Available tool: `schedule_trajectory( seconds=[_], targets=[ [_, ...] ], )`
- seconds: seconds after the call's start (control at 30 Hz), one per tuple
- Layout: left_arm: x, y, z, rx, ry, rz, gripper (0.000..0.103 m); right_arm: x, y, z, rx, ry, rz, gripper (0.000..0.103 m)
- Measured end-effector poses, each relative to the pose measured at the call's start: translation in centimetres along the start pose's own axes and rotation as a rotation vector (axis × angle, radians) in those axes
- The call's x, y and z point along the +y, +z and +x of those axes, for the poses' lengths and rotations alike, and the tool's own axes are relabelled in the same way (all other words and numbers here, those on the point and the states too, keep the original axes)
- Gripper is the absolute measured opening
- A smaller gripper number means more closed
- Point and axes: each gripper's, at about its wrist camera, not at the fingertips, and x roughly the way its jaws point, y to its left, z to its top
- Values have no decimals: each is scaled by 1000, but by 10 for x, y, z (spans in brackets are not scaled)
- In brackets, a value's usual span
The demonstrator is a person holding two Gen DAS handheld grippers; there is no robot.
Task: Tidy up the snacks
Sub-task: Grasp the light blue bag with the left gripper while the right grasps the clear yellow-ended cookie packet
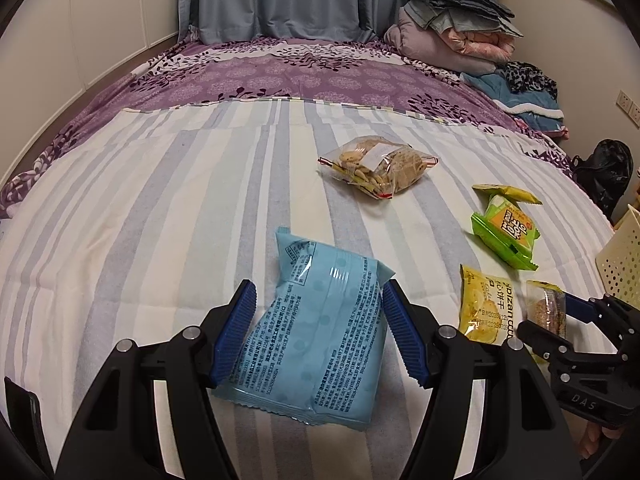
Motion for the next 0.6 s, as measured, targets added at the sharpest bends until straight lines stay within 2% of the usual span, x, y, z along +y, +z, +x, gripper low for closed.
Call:
schedule_trajectory(
  seconds=[0.13,0.3,0.5,0.6],
  targets=[
    [-2,-3,1,5,8,1,68,-11,-6,-6,-5,0,30,56],
    [-7,-6,6,19,28,15,78,-22,-10,-8,-8,-6,60,56],
    [-5,-8,23,54,49,31,78,-19,-7,-4,-10,-24,40,56],
    [-4,-8,21,49,52,38,72,-18,-7,-4,-17,-36,30,56]
  ],
)
